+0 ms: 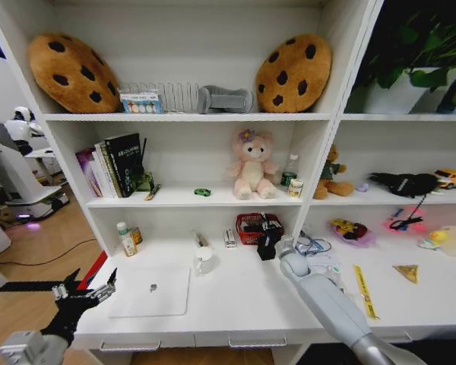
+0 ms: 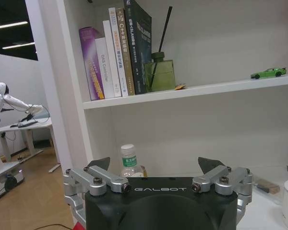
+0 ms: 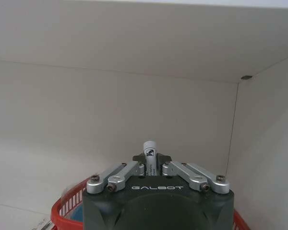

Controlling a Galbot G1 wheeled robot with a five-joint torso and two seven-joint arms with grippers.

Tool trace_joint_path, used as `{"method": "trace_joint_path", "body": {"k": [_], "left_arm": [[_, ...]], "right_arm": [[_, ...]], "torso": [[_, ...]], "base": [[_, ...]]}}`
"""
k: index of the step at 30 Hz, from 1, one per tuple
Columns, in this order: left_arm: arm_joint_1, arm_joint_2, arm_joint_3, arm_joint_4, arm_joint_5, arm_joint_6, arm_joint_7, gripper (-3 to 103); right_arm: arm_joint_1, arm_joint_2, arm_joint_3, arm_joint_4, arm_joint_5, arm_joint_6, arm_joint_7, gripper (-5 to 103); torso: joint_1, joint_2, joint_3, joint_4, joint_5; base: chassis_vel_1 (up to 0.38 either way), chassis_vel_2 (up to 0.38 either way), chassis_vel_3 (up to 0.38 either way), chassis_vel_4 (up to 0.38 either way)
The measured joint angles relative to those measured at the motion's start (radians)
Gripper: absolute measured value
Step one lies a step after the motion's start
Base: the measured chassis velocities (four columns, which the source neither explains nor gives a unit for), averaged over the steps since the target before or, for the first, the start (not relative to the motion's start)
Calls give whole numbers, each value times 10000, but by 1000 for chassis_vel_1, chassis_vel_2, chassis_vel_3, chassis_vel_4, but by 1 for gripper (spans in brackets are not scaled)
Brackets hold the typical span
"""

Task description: Organize the objects on the table.

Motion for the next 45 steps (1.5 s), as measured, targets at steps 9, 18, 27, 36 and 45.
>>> {"method": "trace_joint_path", "body": {"k": [9, 18, 27, 36, 45], "left_arm": [[0, 0, 0, 0, 0, 0, 0, 100], [0, 0, 0, 0, 0, 0, 0, 100], [0, 0, 0, 0, 1, 0, 0, 100], [0, 0, 0, 0, 0, 0, 0, 100], [0, 0, 0, 0, 0, 0, -1, 100]], "right_arm": [[4, 47, 6, -62, 25, -86, -134, 35], [-598, -384, 404, 930, 475, -333, -279, 67], [-3021, -1486, 1673, 4266, 1301, -919, -220, 99], [-5766, -1707, 3178, 7480, 919, -1525, 669, 100], [-9422, -1345, 6242, 9568, 250, -1304, 681, 100]], "torso": [[0, 0, 0, 3, 1], [0, 0, 0, 1, 1], [0, 0, -1, -2, 0], [0, 0, -2, 5, 2], [-1, 1, -1, 1, 1]], "base": [[0, 0, 0, 0], [0, 0, 0, 0], [0, 0, 0, 0], [0, 0, 0, 0], [0, 0, 0, 0]]}}
